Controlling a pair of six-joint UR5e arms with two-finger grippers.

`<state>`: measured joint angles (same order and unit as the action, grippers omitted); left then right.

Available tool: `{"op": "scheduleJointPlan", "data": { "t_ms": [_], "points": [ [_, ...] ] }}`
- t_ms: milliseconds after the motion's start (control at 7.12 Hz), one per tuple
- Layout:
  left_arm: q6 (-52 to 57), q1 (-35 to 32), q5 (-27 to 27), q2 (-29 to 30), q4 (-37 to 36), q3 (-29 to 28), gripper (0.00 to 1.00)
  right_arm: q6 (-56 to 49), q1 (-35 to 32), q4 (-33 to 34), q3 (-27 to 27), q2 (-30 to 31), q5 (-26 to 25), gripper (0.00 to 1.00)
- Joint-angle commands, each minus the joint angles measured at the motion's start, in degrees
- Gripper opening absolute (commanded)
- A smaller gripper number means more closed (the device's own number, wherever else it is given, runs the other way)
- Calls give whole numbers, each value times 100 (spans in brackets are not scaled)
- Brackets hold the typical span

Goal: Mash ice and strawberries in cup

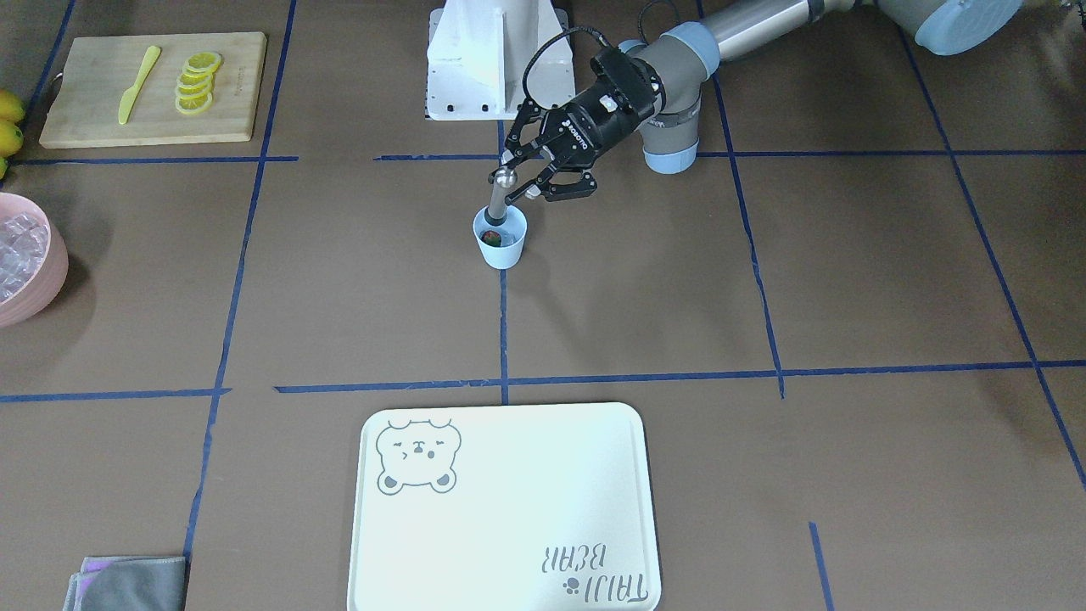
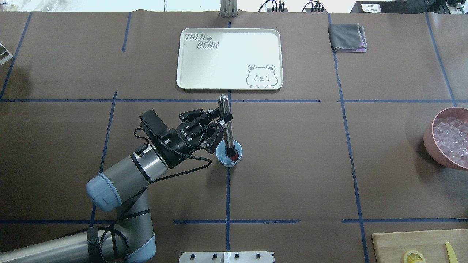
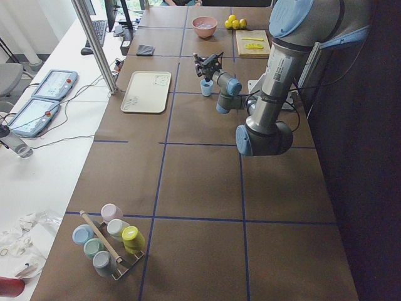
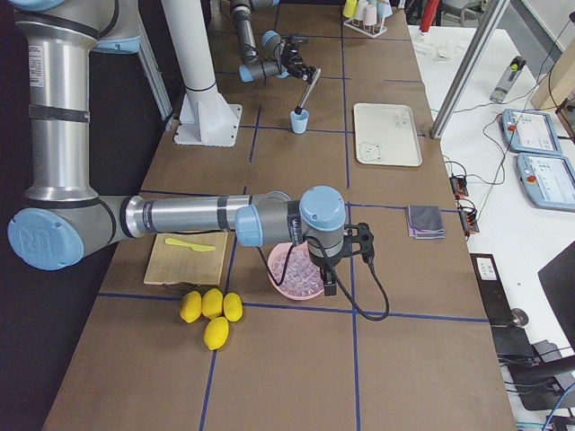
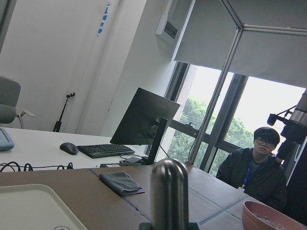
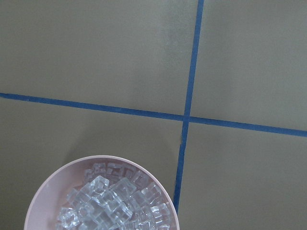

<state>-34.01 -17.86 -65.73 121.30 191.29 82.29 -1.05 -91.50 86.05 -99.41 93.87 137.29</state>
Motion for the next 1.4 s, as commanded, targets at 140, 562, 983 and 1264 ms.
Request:
{"op": "scheduleJointPlan", "data": {
  "t_ms": [140,562,983,1264],
  "points": [
    [-9,2,16,7,5,-152,0,0,0,0,9,0,0,99],
    [-36,19,166,16,13,-240,0,0,0,0,27,0,0,99],
    [-36,28,174,34,5,-275,0,0,0,0,27,9,0,99],
    [-36,46,174,34,13,-327,0,0,0,0,27,9,0,99]
  ]
}}
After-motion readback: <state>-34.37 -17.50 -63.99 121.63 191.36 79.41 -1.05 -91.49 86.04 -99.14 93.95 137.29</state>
